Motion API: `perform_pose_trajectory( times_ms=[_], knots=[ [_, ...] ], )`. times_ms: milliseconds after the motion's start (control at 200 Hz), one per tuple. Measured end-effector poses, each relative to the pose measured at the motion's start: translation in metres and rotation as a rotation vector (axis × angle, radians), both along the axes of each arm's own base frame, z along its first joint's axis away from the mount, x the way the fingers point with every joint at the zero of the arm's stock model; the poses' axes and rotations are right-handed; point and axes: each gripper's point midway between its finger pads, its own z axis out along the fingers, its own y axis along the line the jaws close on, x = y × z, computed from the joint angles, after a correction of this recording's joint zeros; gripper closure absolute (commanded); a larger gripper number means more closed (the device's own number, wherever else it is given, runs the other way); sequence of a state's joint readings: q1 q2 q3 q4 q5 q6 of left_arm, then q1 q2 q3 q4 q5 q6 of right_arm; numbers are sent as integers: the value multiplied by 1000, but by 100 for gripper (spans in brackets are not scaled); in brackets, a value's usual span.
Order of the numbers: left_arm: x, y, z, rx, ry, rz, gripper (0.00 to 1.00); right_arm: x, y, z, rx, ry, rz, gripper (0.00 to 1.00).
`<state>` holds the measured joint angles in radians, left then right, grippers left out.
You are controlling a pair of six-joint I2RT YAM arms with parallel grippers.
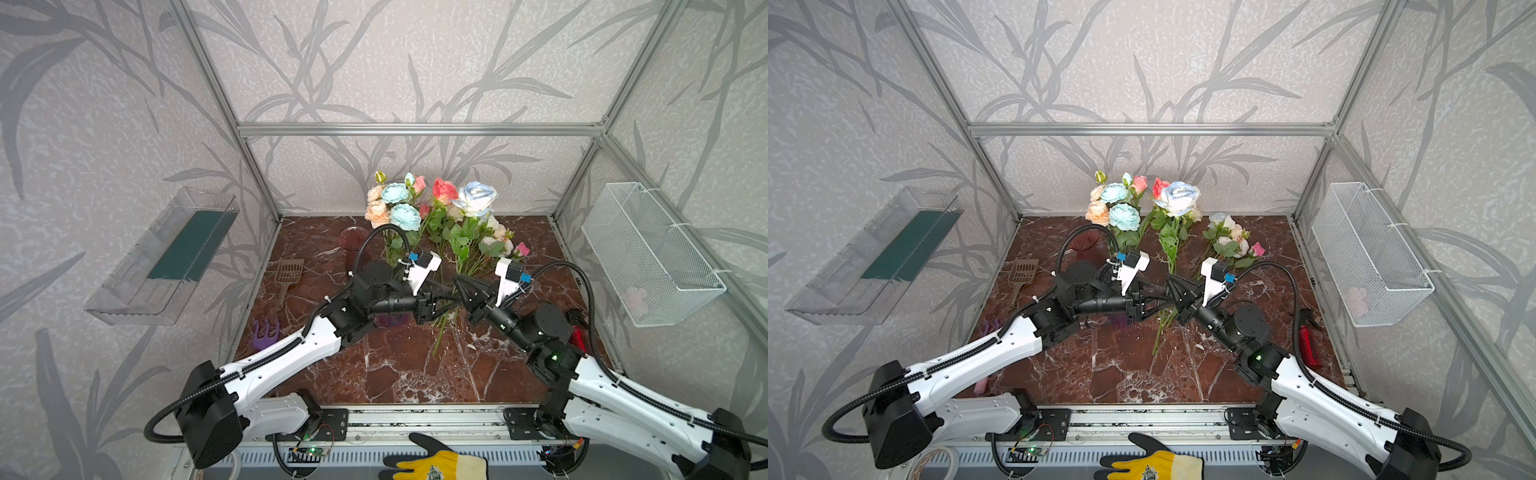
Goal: Arrange the flowers into the vase
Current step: 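Close the left gripper on the white rose stem held by the right gripper, then lift the white rose with the left gripper while the right gripper opens and withdraws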
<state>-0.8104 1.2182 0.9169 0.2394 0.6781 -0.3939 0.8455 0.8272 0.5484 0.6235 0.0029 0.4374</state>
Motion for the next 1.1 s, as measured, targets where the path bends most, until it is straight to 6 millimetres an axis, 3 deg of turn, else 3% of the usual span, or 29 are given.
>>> perform_pose_trajectory(
  times_ms=[225,425,570,635,860,995,1105],
  knots=[
    [2,-3,-16,42,21,-7,80,-2,4,15,56,0,35,95],
    [5,0,-9,30,2,24,79,0,11,6,52,41,63,95],
    [5,3,-2,17,-13,38,100,0,11,6,58,48,68,95],
    [4,3,-1,16,-21,38,100,-1,12,6,59,50,70,94],
    [7,4,-2,23,-26,62,100,-2,13,6,56,51,77,59],
    [13,14,0,45,-63,114,100,-3,4,7,49,51,49,50],
    [18,34,20,44,-162,212,100,-9,-16,17,67,24,-8,49]
  ],
)
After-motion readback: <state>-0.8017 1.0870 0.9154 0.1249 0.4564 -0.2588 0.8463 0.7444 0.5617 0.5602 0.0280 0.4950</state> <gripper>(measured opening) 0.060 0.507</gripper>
